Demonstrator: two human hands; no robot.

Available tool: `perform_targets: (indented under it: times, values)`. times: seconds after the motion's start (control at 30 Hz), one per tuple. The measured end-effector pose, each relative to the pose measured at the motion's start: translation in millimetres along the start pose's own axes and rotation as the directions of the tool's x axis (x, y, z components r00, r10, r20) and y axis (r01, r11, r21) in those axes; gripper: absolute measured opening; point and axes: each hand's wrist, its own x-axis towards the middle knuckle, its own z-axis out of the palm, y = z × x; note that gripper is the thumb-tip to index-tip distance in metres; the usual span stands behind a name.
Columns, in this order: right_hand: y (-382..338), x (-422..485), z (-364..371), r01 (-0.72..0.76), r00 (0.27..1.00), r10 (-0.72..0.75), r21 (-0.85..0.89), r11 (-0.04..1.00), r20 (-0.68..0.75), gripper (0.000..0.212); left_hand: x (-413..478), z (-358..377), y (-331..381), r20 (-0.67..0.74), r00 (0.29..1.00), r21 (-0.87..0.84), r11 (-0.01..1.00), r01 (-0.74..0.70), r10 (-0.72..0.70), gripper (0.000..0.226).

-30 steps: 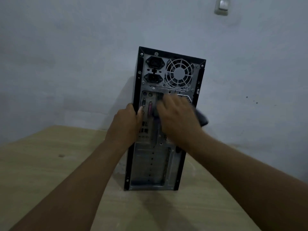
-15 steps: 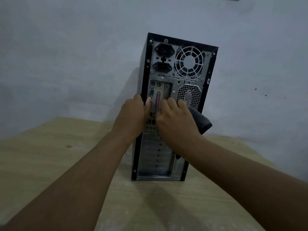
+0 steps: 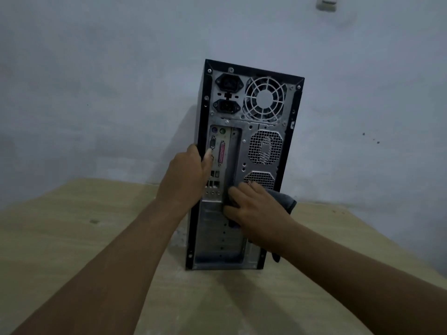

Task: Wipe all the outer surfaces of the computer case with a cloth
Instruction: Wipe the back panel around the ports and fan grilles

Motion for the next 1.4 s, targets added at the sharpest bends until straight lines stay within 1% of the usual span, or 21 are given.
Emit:
perform_targets:
  times: [0.07,0.17,0.33,0.4,0.5,0.57,0.67,0.73,0.77,0.83,0.87,0.97,1.0,1.07,1.13,1.17,1.23,1.27,1.3,1.33,1.4]
  values:
    - [9,-7,1,-0.001,1.000,0.003,0.049,0.999,-0.025,0.038,0,1,0,0.000,1.000,-0.006,1.000,-0.006,0.006,0.034]
    - [17,3,-4,-0.162,0.969,0.185,0.148,0.976,-0.161,0.041,0,2,-1,0.008,1.000,0.001,1.000,0.002,-0.002,0.034]
    - [37,55,-36,-0.363,0.808,0.413,0.197,0.911,-0.419,0.020,3,5,-7,0.003,1.000,0.004,1.000,0.003,-0.003,0.034]
    - [39,67,-40,-0.399,0.752,0.454,0.218,0.891,-0.479,0.016,4,5,-8,0.007,1.000,-0.011,1.000,0.005,-0.005,0.035]
    - [28,66,-31,-0.410,0.721,0.482,0.253,0.876,-0.498,0.020,4,5,-7,0.008,1.000,-0.011,1.000,0.014,-0.014,0.037]
    - [26,52,-19,-0.358,0.771,0.430,0.239,0.903,-0.470,0.015,3,3,-5,0.014,1.000,-0.007,1.000,0.017,-0.017,0.034]
    - [31,23,-5,-0.165,0.933,0.191,0.108,0.980,-0.306,0.037,1,1,-4,0.019,1.000,-0.003,1.000,0.009,-0.009,0.033]
    - [34,14,-3,-0.090,0.966,0.110,0.094,0.991,-0.233,0.044,1,2,-4,0.018,1.000,0.000,1.000,0.015,-0.015,0.034]
    - [37,15,-4,-0.099,0.959,0.124,0.107,0.989,-0.255,0.043,1,2,-3,0.020,1.000,0.009,1.000,0.023,-0.024,0.034]
    - [43,24,-8,-0.193,0.897,0.259,0.211,0.958,-0.358,0.036,3,3,-3,0.023,0.999,0.031,0.999,0.032,-0.032,0.034]
    - [46,31,-12,-0.259,0.838,0.365,0.294,0.920,-0.406,0.031,3,4,-4,0.020,0.999,0.030,0.999,0.036,-0.037,0.033]
    - [49,57,-23,-0.410,0.597,0.632,0.489,0.770,-0.494,0.021,3,5,-6,0.006,0.999,0.014,0.999,0.036,-0.036,0.033]
    - [46,67,-26,-0.435,0.539,0.668,0.510,0.742,-0.513,0.020,2,6,-6,-0.001,0.999,0.007,0.999,0.035,-0.035,0.032]
    - [35,86,-28,-0.478,0.495,0.677,0.480,0.736,-0.545,0.015,2,6,-7,0.002,0.999,-0.023,0.999,0.039,-0.039,0.032]
    - [26,95,-27,-0.480,0.519,0.629,0.412,0.775,-0.578,0.018,1,4,-8,0.017,0.999,-0.046,0.998,0.043,-0.042,0.029]
    - [26,95,-25,-0.444,0.567,0.564,0.354,0.823,-0.600,0.021,2,2,-9,0.020,0.999,-0.050,0.998,0.041,-0.040,0.028]
    - [34,85,-18,-0.274,0.738,0.301,0.139,0.952,-0.605,0.023,3,-1,-11,0.014,1.000,-0.048,0.999,0.012,-0.012,0.029]
    - [41,77,-15,-0.177,0.809,0.166,0.035,0.984,-0.564,0.025,3,-2,-12,0.013,1.000,-0.039,0.999,-0.003,0.004,0.029]
    - [49,72,-15,-0.121,0.847,0.092,-0.021,0.992,-0.523,0.026,3,-4,-13,0.012,1.000,-0.033,0.999,-0.013,0.014,0.029]
    - [55,67,-16,-0.126,0.858,0.098,-0.023,0.992,-0.504,0.027,3,-3,-12,0.014,1.000,-0.038,0.999,-0.020,0.021,0.030]
    - [59,65,-18,-0.223,0.812,0.237,0.093,0.970,-0.533,0.027,2,-1,-12,0.013,0.999,-0.044,0.999,-0.031,0.032,0.028]
